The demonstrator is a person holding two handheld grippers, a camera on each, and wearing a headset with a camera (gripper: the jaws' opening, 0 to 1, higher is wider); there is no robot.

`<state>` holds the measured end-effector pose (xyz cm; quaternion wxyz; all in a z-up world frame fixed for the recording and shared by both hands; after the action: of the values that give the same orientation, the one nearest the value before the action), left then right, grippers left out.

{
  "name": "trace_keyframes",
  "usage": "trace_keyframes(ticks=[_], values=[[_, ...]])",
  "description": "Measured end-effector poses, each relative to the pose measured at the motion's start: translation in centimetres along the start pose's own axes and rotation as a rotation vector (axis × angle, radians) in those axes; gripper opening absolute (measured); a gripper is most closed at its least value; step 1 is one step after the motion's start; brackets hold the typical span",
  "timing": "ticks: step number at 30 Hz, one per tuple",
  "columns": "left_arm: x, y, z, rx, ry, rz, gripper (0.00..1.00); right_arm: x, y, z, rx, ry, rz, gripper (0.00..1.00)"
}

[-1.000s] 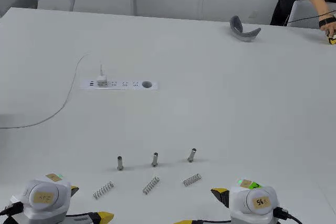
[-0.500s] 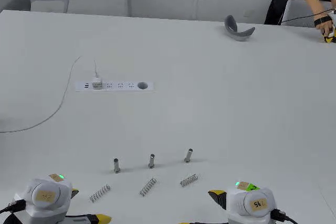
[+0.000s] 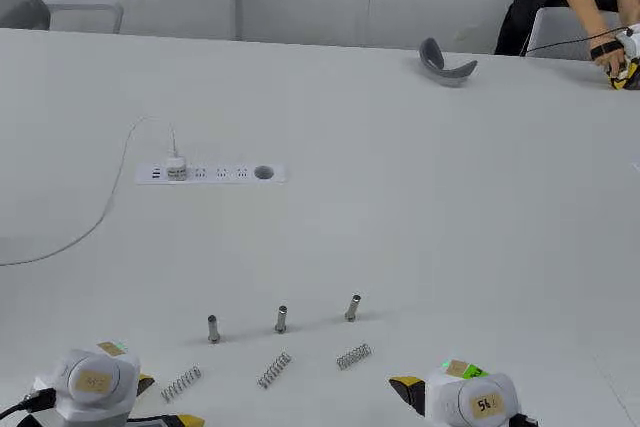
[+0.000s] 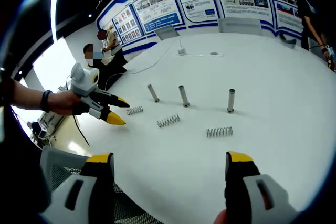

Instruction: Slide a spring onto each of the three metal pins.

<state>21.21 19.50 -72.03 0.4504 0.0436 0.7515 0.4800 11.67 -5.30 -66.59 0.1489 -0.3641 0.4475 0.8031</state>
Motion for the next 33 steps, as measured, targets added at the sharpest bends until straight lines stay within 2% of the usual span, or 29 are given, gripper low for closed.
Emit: trace_keyframes(ticks=[10,18,25,29,33], values=[[-0.5,-0.7,0.3,-0.003,-0.013,-0.004,0.41,0.0,0.0,0.0,0.001,-0.007,0.000,0.88],[-0.1,-1.2,0.3,-0.005,-0.016,0.006,0.34,-0.1,0.1,-0.1,0.003,-0.010,-0.004,0.88],[-0.2,-1.3,0.9,-0.035,-0.012,0.005,0.24,0.1,-0.1,0.0,-0.001,-0.009,0.000,0.88],[-0.2,-1.3,1.2,-0.063,-0.030,0.010,0.18,0.0,-0.2,0.2,-0.008,-0.007,-0.002,0.88],[-0.3,-1.4,1.3,-0.061,-0.023,0.003,0.13,0.0,-0.3,0.3,-0.012,-0.005,-0.002,0.88]])
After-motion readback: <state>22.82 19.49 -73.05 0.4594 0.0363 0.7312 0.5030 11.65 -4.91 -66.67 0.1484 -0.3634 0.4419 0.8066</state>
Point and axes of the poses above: the centre of the closed fingertips' face, and the gripper's own axes: y roughly backward along the fingers, z roughly to its left, x roughly out of its underside, the point moved 5 cm from there along y, roughly backward along the fingers, and after that the axes turned 4 degrees about -x, right-handed, at the moved point
